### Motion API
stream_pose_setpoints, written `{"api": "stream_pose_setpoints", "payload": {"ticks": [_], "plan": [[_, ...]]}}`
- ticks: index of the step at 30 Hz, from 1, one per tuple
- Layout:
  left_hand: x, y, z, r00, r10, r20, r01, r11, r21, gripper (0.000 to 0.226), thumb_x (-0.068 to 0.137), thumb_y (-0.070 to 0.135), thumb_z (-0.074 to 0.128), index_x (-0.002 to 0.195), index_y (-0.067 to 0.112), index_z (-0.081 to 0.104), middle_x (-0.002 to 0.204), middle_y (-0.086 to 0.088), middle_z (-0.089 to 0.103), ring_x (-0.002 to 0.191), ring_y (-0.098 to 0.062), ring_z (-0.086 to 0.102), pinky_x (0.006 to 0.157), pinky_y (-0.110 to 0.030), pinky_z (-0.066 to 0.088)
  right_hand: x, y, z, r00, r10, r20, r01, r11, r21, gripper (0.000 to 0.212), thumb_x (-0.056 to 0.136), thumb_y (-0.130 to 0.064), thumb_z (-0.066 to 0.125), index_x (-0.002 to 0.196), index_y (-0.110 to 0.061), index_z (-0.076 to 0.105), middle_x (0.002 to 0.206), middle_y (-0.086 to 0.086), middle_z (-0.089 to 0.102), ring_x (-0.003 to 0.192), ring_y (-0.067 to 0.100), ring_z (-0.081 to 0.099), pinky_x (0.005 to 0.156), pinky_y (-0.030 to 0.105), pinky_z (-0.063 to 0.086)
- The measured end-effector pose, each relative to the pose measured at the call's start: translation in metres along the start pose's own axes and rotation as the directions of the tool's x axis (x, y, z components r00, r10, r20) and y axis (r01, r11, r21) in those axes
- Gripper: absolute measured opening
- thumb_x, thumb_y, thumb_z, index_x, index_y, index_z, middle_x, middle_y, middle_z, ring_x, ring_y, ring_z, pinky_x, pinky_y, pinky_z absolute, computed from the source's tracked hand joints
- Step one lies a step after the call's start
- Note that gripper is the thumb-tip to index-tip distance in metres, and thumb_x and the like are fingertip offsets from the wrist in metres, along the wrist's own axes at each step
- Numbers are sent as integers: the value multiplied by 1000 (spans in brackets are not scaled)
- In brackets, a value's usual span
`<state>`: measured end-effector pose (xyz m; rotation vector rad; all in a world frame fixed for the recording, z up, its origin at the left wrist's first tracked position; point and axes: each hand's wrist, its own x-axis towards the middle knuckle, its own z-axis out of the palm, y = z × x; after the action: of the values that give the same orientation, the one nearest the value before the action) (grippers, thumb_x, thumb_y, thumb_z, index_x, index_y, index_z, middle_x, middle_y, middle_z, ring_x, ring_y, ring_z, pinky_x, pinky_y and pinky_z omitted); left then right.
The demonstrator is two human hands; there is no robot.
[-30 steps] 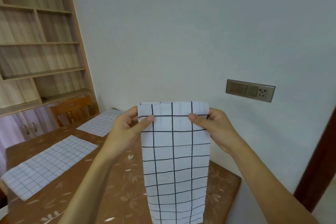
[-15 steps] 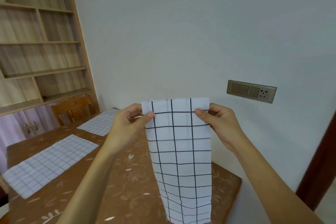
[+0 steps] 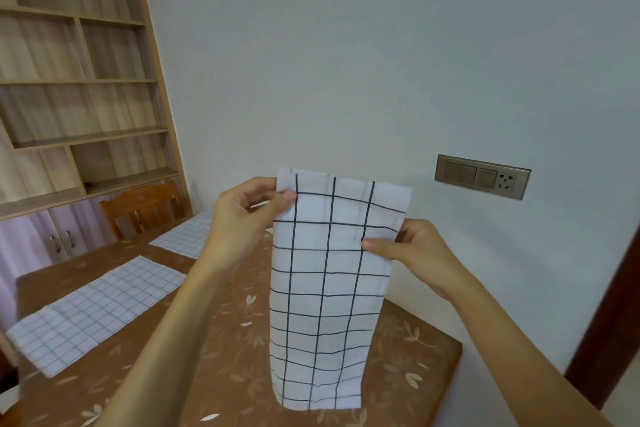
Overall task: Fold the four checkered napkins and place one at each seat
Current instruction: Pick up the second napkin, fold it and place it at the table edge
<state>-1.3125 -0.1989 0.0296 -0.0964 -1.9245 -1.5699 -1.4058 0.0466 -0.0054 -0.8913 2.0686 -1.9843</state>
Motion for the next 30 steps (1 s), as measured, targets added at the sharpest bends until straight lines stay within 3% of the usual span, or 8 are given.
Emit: {"api": "stream_pose_setpoints", "payload": {"ticks": [5, 9, 12, 14, 16, 22, 25, 30], "plan": [[-6, -22, -10, 966, -154, 208, 113, 974, 196, 51, 77, 49, 83, 120, 25, 71, 114, -2, 77, 107, -22, 72, 94, -43, 60, 5, -5, -5, 994, -64, -87, 66, 997, 25, 14, 81, -3, 78, 93, -9, 79, 91, 2, 80, 88, 12, 76, 74, 17, 56], [-10, -21, -5, 977, -78, 198, 29, 971, 238, 28, 87, 33, 75, 95, 6, 74, 84, -20, 73, 72, -34, 68, 71, -36, 58, 7, -7, -10, 992, -84, -99, 85, 996, 10, 16, 82, -4, 78, 97, -11, 79, 97, 2, 80, 95, 16, 76, 85, 25, 60], [-10, -14, -3, 981, -62, 182, 24, 978, 207, 39, 90, 27, 74, 76, -6, 57, 57, -12, 49, 51, -16, 42, 53, -22, 39, 6, -9, -15, 981, -175, -82, 171, 984, -50, 21, 84, -2, 75, 104, -9, 78, 98, -1, 80, 96, 11, 74, 85, 21, 57], [-7, -12, -3, 982, -75, 174, 48, 987, 156, 35, 91, 13, 73, 73, -8, 52, 55, -5, 49, 47, -11, 44, 50, -18, 40, 5, -12, -18, 965, -257, -53, 250, 962, -112, 23, 84, 6, 71, 98, -11, 78, 92, -3, 79, 91, 6, 73, 80, 15, 53], [-6, -12, -3, 985, -58, 161, 43, 995, 94, 5, 90, -3, 69, 85, -4, 68, 67, -7, 71, 58, -12, 66, 57, -21, 54, 3, -14, -20, 956, -293, -32, 288, 952, -107, 32, 84, 14, 66, 96, -13, 77, 94, -4, 80, 95, 8, 74, 83, 16, 53], [-5, -13, -3, 990, -58, 128, 62, 998, -22, 32, 91, -14, 61, 100, 15, 74, 82, 2, 79, 73, -12, 73, 64, -25, 60, 0, -16, -19, 956, -293, -3, 290, 950, -112, 38, 84, 15, 64, 98, -18, 76, 93, -17, 79, 94, 1, 73, 82, 13, 53], [-4, -16, -7, 982, -76, 175, 90, 993, -71, 40, 95, -12, 55, 99, 20, 78, 92, -23, 70, 80, -29, 66, 70, -37, 53, 1, -15, -20, 954, -300, -22, 294, 944, -151, 43, 83, 21, 63, 82, -19, 79, 89, -15, 79, 90, 2, 74, 80, 11, 53], [-3, -15, -9, 976, -101, 193, 116, 991, -66, 28, 99, -9, 46, 90, -1, 71, 81, -2, 74, 76, -19, 73, 69, -30, 60, 4, -15, -26, 951, -307, -35, 290, 925, -245, 73, 86, 27, 45, 70, -36, 80, 89, -15, 79, 91, 5, 73, 83, 18, 55]]}}
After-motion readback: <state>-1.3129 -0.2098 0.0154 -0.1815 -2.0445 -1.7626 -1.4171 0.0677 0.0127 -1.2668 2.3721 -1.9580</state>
